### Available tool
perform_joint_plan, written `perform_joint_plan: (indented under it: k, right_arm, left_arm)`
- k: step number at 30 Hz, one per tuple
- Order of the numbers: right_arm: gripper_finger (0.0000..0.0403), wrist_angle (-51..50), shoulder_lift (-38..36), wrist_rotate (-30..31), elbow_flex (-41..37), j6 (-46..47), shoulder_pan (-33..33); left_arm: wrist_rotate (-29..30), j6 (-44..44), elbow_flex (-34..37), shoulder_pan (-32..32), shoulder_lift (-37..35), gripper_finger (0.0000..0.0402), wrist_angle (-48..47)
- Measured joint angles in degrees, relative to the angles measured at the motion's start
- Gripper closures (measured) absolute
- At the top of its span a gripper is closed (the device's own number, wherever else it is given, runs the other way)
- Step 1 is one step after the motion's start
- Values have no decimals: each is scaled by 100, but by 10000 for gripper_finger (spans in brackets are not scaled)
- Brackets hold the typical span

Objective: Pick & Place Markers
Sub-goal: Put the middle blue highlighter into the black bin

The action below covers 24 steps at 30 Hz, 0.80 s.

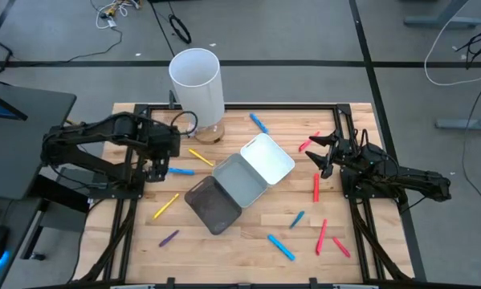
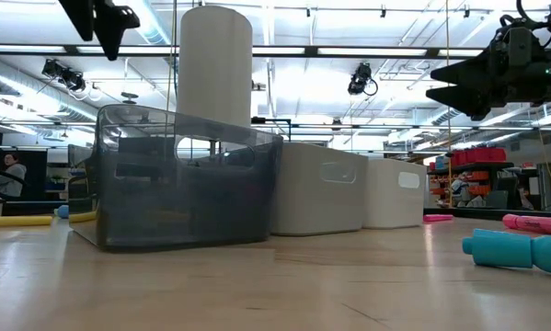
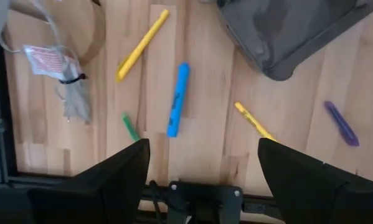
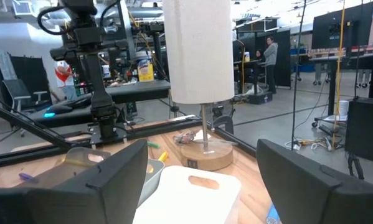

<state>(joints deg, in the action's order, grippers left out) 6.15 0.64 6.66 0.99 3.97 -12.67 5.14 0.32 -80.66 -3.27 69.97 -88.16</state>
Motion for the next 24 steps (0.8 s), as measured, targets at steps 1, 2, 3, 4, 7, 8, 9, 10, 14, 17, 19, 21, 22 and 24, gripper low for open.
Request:
perform_joint_plan:
  k: [1,2,3,4,7,8,9,10,14,17,19,21,22,24]
  right_arm:
    - [101,-6,0,-2,0,0,0]
    - [101,-11,0,-4,0,0,1]
    - [101,-1,0,-4,0,0,0]
    - [101,0,0,-3,0,0,2]
    - [101,-3,0,-4,-1,0,0]
    - [101,5,2,-3,0,1,0]
    - [101,7,1,-3,-1,1,0]
    - [101,7,0,-4,0,0,0]
    - [101,31,0,-4,0,0,0]
    - [101,24,0,-4,0,1,1]
    - [101,28,0,-4,-2,0,0]
    - [101,24,0,-4,0,2,0]
    - [101,24,0,-4,0,0,0]
    - [101,24,0,-4,0,0,0]
  left_arm:
    - [-3,40,-1,-63,24,97,-2]
    - [6,81,-2,-130,51,97,-17]
    - [9,157,-1,-206,75,97,-7]
    - [1,217,3,-283,105,97,-5]
    - [-12,506,2,-434,166,97,-35]
    - [-10,651,2,-489,168,97,-48]
    - [-10,814,2,-545,168,97,-50]
    - [-9,992,2,-595,166,97,-67]
    - [-11,1647,2,-840,166,97,-67]
    - [-22,2002,2,-1064,166,97,-67]
    - [-54,2234,2,-1210,166,97,-67]
    - [-52,2461,2,-1332,166,97,-61]
    - [-50,2589,2,-1387,166,97,-56]
    - [-51,2798,2,-1491,166,97,-32]
